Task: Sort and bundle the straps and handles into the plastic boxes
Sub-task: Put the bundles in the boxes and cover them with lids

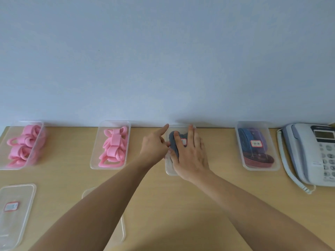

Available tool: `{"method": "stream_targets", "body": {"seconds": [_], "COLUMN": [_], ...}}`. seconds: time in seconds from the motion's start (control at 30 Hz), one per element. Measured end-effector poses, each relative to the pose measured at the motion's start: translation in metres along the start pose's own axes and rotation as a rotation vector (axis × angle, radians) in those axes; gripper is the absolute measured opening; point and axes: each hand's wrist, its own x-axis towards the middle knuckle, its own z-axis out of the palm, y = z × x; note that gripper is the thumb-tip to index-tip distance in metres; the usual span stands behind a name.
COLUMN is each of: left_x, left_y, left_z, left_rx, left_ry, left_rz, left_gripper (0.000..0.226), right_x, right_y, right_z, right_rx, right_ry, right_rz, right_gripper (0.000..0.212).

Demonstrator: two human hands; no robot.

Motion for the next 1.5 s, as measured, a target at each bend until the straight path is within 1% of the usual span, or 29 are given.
{"method": "stream_targets", "body": {"seconds": [0.1, 0.17, 0.3, 0.37, 0.43, 0.57, 0.7, 0.8, 0.9, 1.0, 1.07, 1.13, 1.2, 1.27, 1.33, 1.4, 1.43, 1.47, 1.5], "left_x": [0.001, 0.001, -0.001, -0.001, 0.000, 0.001, 0.004, 0.010, 0.008, 0.002, -0.006, -0.019, -0.040, -0.064, -0.088, -0.108, -0.115, -0.121, -0.126], "left_y": [0.003, 0.006, 0.009, 0.007, 0.005, 0.001, 0.004, 0.005, 0.004, 0.005, 0.006, 0.002, -0.009, -0.028, -0.058, -0.093, -0.110, -0.128, -0.144], "left_z": [-0.006, -0.009, -0.008, -0.007, -0.006, -0.004, -0.003, -0.002, -0.001, -0.008, -0.023, -0.046, -0.074, -0.102, -0.130, -0.156, -0.168, -0.178, -0.187], "left_rx": [-0.077, -0.132, -0.177, -0.150, -0.103, -0.101, -0.105, -0.106, -0.076, 0.062, 0.196, 0.311, 0.388, 0.383, 0.385, 0.405, 0.412, 0.415, 0.408], "left_ry": [-0.074, -0.110, -0.088, -0.052, -0.035, -0.026, 0.014, 0.078, 0.109, 0.068, 0.063, 0.104, 0.172, 0.243, 0.296, 0.311, 0.306, 0.294, 0.280], "left_rz": [-0.048, -0.088, -0.113, -0.104, -0.085, -0.077, -0.089, -0.114, -0.137, -0.096, -0.042, 0.064, 0.203, 0.333, 0.384, 0.362, 0.341, 0.314, 0.283], "left_gripper": [0.068, 0.069, 0.068, 0.066, 0.065, 0.064, 0.064, 0.060, 0.051, 0.047, 0.043, 0.038, 0.034, 0.029, 0.024, 0.025, 0.026, 0.027, 0.028], "right_x": [0.012, 0.015, 0.011, -0.001, -0.018, -0.029, -0.019, -0.009, -0.008, -0.009, -0.007, -0.010, -0.019, -0.034, -0.054, -0.079, -0.092, -0.105, -0.116], "right_y": [0.007, 0.009, 0.006, 0.000, -0.007, -0.008, -0.006, -0.002, -0.002, -0.004, -0.010, -0.025, -0.049, -0.080, -0.114, -0.149, -0.166, -0.184, -0.203], "right_z": [0.001, 0.002, -0.003, 0.000, 0.006, 0.012, 0.012, 0.013, 0.012, 0.005, -0.003, -0.014, -0.023, -0.019, -0.006, 0.013, 0.023, 0.033, 0.043], "right_rx": [-0.013, -0.036, -0.025, 0.009, 0.015, -0.007, -0.014, -0.014, -0.010, -0.030, -0.073, -0.100, -0.061, 0.039, 0.138, 0.219, 0.248, 0.261, 0.258], "right_ry": [-0.048, -0.055, -0.065, -0.043, -0.029, 0.007, 0.038, 0.052, 0.035, -0.045, -0.097, -0.055, 0.129, 0.353, 0.480, 0.512, 0.497, 0.452, 0.368], "right_rz": [-0.020, -0.030, -0.019, -0.016, -0.012, -0.018, -0.041, -0.052, -0.053, -0.025, 0.010, 0.040, 0.026, -0.026, -0.054, -0.076, -0.092, -0.114, -0.131], "right_gripper": [0.087, 0.089, 0.088, 0.088, 0.094, 0.104, 0.103, 0.102, 0.102, 0.103, 0.100, 0.093, 0.077, 0.056, 0.040, 0.030, 0.027, 0.029, 0.036]}}
